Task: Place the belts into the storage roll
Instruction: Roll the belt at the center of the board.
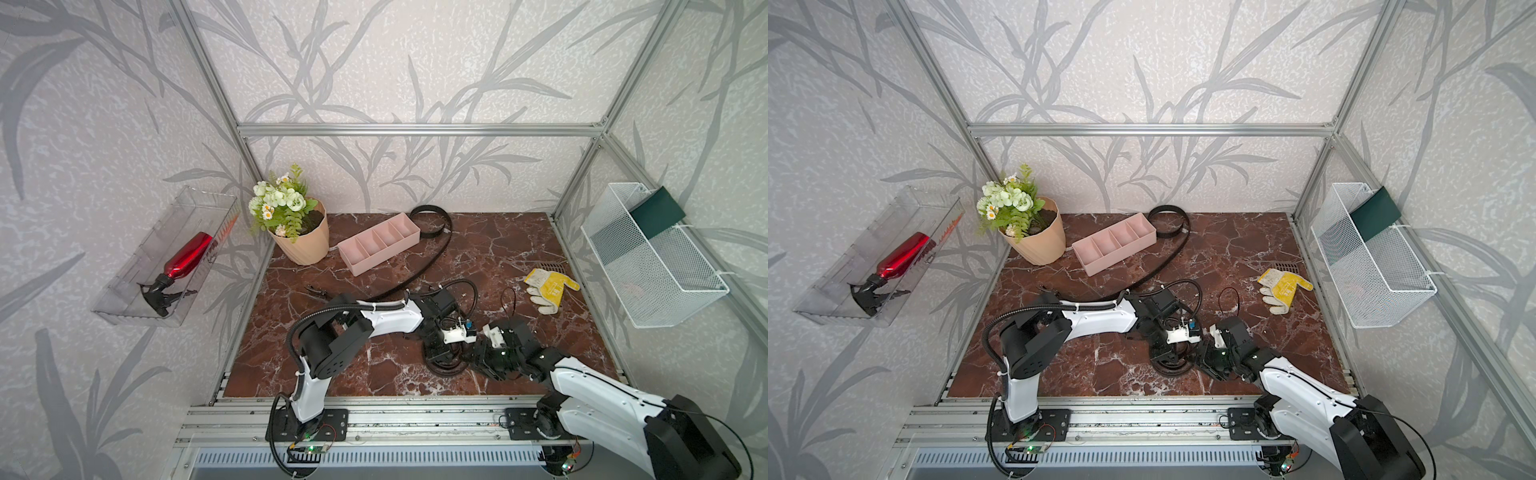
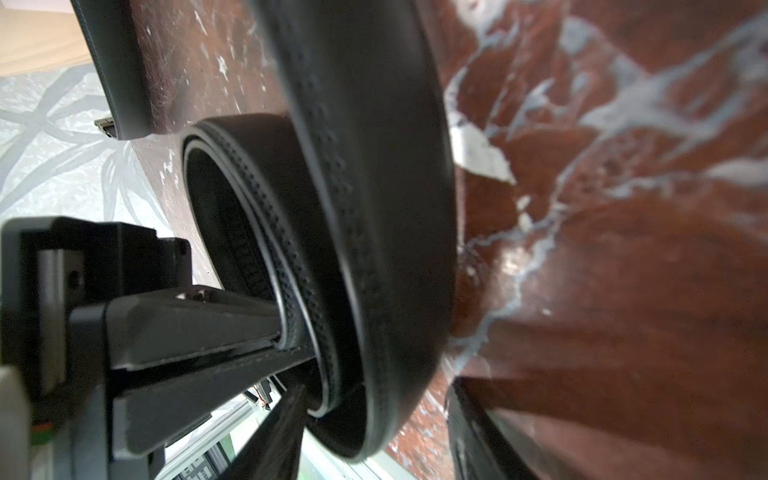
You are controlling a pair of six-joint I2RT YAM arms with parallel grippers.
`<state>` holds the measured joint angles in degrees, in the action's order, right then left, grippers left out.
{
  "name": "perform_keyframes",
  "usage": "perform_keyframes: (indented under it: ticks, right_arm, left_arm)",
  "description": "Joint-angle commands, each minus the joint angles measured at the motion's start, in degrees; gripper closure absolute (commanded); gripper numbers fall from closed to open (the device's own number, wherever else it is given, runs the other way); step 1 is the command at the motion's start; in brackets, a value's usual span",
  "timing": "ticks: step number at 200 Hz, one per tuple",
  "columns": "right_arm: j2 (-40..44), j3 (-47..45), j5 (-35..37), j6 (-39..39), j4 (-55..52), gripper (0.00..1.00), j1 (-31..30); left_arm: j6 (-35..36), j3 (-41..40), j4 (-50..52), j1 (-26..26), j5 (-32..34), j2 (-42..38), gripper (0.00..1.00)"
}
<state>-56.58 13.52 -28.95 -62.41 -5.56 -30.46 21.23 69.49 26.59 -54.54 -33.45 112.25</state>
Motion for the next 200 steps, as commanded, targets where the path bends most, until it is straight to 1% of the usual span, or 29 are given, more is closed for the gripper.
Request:
perform_keyframes:
  ticks: [1, 24, 64, 82, 97, 115, 130, 147, 158, 200]
  right_arm:
    - [-1.57, -0.81, 6.6, -2.49, 1.22, 0.44, -0.57]
    - [-1.83, 0.21, 9.36, -2.99, 0.13, 0.44, -0.98]
    - [-0.41, -0.33, 13.03, -6.03, 2.93, 0.45, -1.5]
    - [-0.24, 0.85, 14.47, -5.32, 0.41, 0.45, -1.78]
    - [-1.08, 1.34, 14.73, -5.05, 0.42, 0.44, -2.23]
    - [-2.97, 0.72, 14.46, -6.72, 5.09, 0.44, -2.97]
    - [-4.91, 2.06, 14.43, -6.32, 5.51, 0.44, -3.81]
    - [-5.56, 1.76, 14.8, -6.94, 8.7, 0.44, -4.87]
    - [-4.81, 0.55, 15.16, -7.84, 12.28, 0.44, -5.38]
    - [1.63, -1.63, 16.77, -7.71, 13.99, 0.42, -5.71]
  left_arm:
    - [1.89, -2.9, 1.58, -0.87, 1.72, -0.26, 0.96]
    - [1.21, -3.67, 0.49, -1.25, 1.48, -0.54, 0.96]
    - [0.17, -3.15, -0.21, -1.88, 1.13, 0.28, 0.96]
    - [0.02, -3.04, -0.3, -1.96, 1.06, 0.44, 0.96]
    - [0.04, -3.05, -0.33, -2.05, 1.02, 0.26, 0.96]
    - [0.3, -2.88, 0.12, -2.06, 0.89, 0.62, 0.96]
    - [0.32, -2.7, 0.35, -2.01, 0.8, 0.97, 0.96]
    - [0.12, -2.41, 0.31, -2.05, 0.59, 1.09, 0.96]
    - [0.12, -2.39, 0.22, -2.06, 0.58, 1.22, 0.96]
    - [-0.66, -2.61, -0.52, -1.97, 0.34, 1.67, 0.96]
